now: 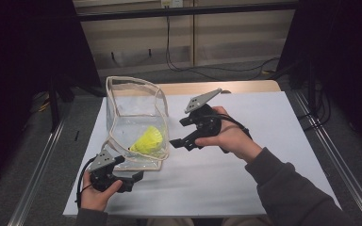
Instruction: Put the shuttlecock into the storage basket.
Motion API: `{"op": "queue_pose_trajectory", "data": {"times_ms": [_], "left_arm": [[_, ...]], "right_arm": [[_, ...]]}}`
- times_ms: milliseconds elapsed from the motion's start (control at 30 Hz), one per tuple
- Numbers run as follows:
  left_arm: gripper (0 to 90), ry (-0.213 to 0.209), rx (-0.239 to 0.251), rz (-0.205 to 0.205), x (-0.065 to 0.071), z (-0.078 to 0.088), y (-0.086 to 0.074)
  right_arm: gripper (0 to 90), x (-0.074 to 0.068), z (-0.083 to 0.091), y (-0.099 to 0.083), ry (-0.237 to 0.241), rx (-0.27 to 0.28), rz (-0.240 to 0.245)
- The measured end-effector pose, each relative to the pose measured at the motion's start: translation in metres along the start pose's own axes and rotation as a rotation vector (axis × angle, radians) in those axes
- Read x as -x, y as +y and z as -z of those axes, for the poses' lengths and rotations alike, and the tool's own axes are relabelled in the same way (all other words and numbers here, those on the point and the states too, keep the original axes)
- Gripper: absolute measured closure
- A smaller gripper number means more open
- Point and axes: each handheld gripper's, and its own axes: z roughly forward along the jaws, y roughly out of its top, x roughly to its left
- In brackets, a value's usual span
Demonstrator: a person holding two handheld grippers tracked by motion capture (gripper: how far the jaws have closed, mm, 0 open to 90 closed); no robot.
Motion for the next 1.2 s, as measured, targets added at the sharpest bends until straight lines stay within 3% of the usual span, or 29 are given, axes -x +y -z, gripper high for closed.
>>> {"op": "queue_pose_trajectory", "data": {"times_ms": [667,1200], "left_arm": [[4.8,0.006,-0.008,-0.003,0.0,0.0,0.0],[4.8,0.006,-0.008,-0.002,0.001,0.0,0.0]], "right_arm": [[15.6,0.018,0.025,-0.046,-0.04,0.042,-0.046],[13.9,0.024,0.029,-0.079,-0.059,0.039,-0.07]]}}
